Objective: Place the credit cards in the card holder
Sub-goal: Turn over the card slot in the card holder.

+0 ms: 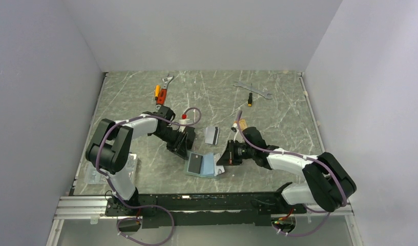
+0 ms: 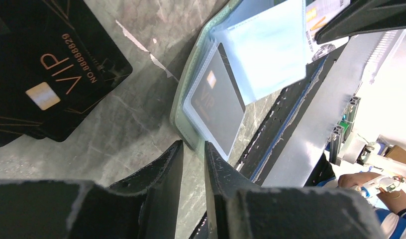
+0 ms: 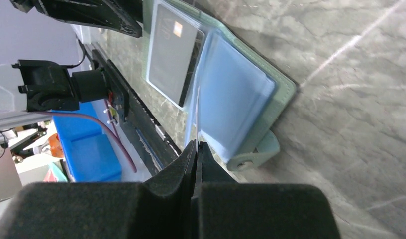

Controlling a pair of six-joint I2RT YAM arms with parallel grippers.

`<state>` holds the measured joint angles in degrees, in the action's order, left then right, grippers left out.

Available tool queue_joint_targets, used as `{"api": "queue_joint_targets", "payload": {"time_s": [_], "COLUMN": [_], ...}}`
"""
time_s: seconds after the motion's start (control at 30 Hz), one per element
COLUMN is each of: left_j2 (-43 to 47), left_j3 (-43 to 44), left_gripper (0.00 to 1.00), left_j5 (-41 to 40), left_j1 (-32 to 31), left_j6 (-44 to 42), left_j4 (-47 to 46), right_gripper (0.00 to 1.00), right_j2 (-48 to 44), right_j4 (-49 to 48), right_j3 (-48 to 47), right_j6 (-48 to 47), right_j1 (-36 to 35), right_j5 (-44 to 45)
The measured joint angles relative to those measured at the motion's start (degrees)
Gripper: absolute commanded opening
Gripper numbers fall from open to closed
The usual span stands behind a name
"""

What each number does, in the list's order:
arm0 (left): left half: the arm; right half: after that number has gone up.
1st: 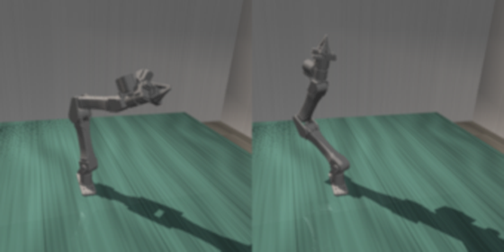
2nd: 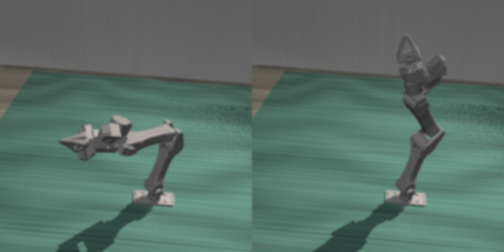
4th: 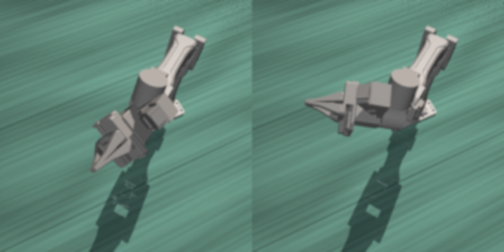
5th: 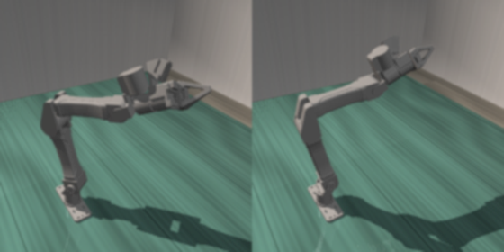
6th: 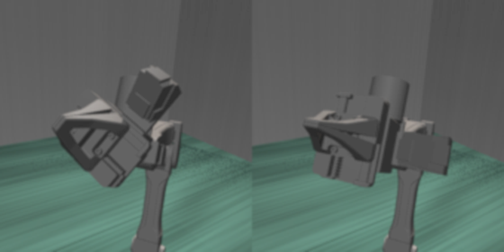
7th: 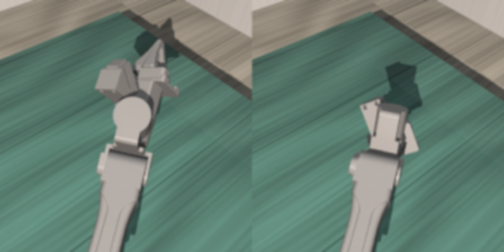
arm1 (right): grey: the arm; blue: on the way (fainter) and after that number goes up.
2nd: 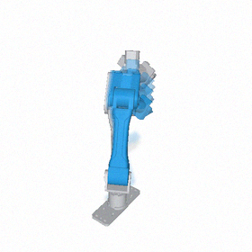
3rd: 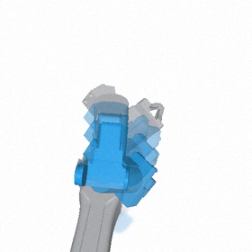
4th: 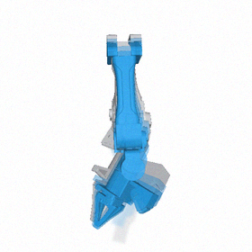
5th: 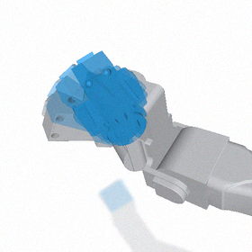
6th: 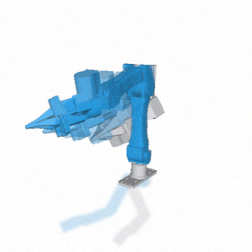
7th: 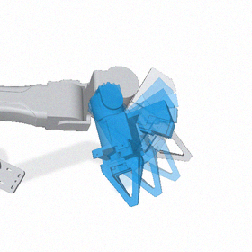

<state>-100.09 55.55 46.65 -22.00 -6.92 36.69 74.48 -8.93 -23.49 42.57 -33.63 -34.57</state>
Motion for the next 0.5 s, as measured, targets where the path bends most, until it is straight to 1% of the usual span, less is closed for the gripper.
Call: {"api": "queue_joint_targets", "payload": {"time_s": [0.4,0.5], "left_j2": [0.00,0.00], "left_j3": [0.00,0.02], "left_gripper": [0.32,0.32], "left_j5": [1.77,3.39], "left_j1": [1.01,2.16], "left_j6": [-1.18,-1.40], "left_j4": [1.40,1.90], "right_gripper": [0.00,0.00], "right_j2": [8.24,10.93], "right_j4": [-2.25,-3.17], "right_j3": [-8.00,-10.03], "right_j6": [0.13,0.11], "right_j1": [-4.48,-5.29], "right_j5": [-0.72,-1.03]}}
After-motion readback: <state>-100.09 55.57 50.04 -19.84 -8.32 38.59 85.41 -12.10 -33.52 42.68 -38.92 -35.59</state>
